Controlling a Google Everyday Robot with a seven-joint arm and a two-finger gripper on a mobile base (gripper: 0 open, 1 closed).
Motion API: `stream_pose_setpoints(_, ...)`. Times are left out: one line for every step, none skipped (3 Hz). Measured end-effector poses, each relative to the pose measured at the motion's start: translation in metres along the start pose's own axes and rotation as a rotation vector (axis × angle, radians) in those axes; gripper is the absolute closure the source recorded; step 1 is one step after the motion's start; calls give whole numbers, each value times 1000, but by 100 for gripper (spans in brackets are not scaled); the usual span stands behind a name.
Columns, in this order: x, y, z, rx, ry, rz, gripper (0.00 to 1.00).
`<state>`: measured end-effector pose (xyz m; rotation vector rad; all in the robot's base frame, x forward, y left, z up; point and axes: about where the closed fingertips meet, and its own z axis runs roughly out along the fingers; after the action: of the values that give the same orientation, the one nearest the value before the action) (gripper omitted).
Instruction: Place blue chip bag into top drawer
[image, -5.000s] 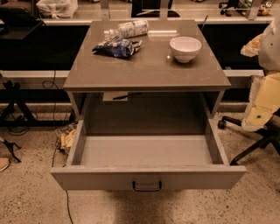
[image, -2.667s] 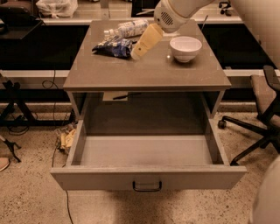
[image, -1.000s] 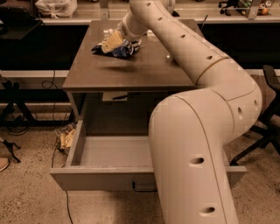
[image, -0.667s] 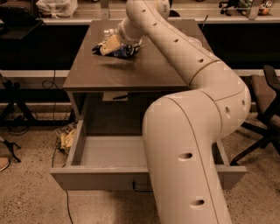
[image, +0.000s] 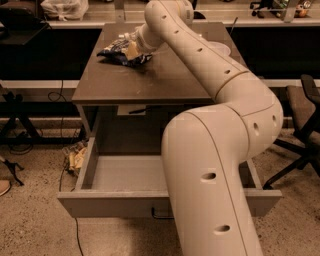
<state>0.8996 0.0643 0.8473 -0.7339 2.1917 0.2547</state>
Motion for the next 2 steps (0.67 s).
stream_pose_setpoints(-3,0,-14,-16,-39,-9,72)
stream_pose_setpoints(-11,3,-63,-76,-170,-28,95)
